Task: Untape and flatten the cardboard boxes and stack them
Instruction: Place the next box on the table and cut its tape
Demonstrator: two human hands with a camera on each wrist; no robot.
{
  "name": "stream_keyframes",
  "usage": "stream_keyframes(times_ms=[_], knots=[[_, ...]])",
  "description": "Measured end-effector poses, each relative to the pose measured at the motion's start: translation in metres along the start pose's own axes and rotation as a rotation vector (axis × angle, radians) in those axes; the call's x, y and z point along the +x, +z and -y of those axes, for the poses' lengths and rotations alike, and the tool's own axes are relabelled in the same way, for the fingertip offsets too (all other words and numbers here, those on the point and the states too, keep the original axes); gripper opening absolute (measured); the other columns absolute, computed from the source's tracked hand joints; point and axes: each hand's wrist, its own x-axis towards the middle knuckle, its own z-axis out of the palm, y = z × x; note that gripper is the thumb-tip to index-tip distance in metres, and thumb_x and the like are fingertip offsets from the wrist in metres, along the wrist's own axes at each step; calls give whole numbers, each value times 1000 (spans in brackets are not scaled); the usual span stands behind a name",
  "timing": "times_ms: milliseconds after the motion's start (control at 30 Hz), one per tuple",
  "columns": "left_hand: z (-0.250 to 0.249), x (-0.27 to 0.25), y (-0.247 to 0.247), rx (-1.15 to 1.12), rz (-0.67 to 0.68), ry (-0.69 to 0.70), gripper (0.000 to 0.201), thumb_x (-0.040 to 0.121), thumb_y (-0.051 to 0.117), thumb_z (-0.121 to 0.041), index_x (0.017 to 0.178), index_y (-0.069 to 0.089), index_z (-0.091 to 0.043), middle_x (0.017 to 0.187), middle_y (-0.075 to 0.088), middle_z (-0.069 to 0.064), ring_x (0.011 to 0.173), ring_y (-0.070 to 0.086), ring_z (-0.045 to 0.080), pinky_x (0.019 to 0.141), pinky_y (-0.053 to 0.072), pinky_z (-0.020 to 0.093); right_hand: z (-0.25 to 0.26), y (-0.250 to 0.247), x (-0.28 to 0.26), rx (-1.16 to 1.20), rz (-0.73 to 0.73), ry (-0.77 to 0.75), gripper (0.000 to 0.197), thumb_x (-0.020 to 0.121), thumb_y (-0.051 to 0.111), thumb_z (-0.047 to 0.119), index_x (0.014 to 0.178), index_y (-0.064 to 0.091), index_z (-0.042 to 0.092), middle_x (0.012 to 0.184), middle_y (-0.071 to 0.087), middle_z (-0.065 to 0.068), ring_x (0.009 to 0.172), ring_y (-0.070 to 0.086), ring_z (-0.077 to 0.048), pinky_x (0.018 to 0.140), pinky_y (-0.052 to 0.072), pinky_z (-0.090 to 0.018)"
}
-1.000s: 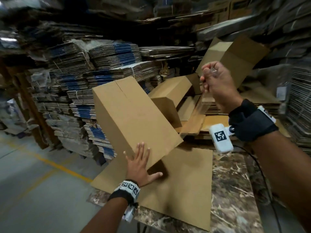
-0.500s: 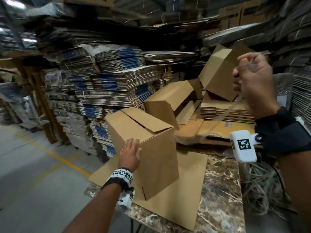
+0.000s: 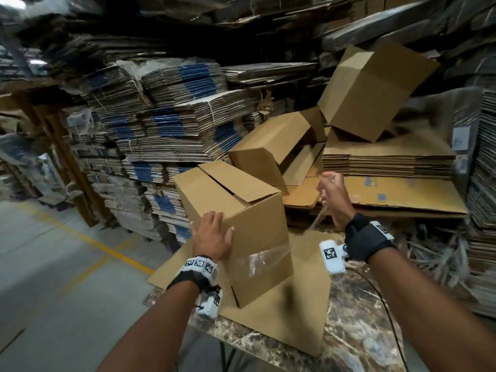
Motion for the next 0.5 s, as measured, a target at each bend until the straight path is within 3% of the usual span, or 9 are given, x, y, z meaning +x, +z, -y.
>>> stream_keyframes(times_ms=[100,167,200,233,300,367,400,433,500], knots=[[-4,-27,16,-42,-163,59,65,97,47,-54,153,34,-25,170,17,6,158,3,22,122,-14,58,-36,10,-3,82,-45,63,37,100,43,8,130,38,29,124,47,-9,99,49,-19,77,43,-33],[-14,-50,27,-157,-265,239,59,99,51,-46,151,41,-19,168,24,9,158,10,23,126,-2,54,-53,16,-4,131,-72,91,40,102,45,4,132,37,29,123,49,-8,99,50,-19,80,47,-32],[-21,-61,31,-237,-215,328,57,101,50,-48,151,41,-22,166,29,7,156,18,23,127,11,51,-60,18,-4,143,-71,94,44,100,47,0,133,38,28,120,51,-7,99,52,-19,81,49,-31],[-28,-70,36,-332,-64,365,58,101,47,-55,152,37,-30,165,32,2,155,24,20,125,22,46,-65,19,-4,147,-71,92,47,98,50,-3,134,39,26,118,53,-7,99,55,-19,82,51,-30],[-41,-82,45,-528,364,290,78,92,49,-76,157,18,-47,165,28,-9,152,27,11,121,30,39,-72,22,-3,175,-93,80,50,96,56,-6,134,41,23,121,56,-9,98,62,-16,81,54,-28],[-52,-88,60,-663,655,153,111,76,66,-82,160,2,-47,159,40,-7,143,39,10,118,35,39,-75,22,-2,257,-122,73,45,97,58,-5,132,43,20,123,58,-11,98,68,-15,86,58,-28],[-56,-91,64,-730,753,101,120,71,74,-78,162,5,-41,148,54,-1,132,53,11,113,44,39,-74,21,-2,286,-135,67,42,98,58,-3,130,44,19,122,59,-12,98,69,-15,90,58,-31],[-59,-94,68,-790,841,84,118,70,80,-72,162,19,-30,131,67,5,116,64,13,104,52,39,-74,19,-2,296,-148,56,39,99,58,-2,128,45,19,121,60,-13,98,70,-16,93,58,-33],[-61,-99,70,-889,942,146,78,78,83,-55,138,61,-10,101,78,10,87,73,18,89,60,43,-75,11,-2,307,-186,25,35,99,56,-4,124,47,18,120,61,-15,100,70,-18,94,58,-35]])
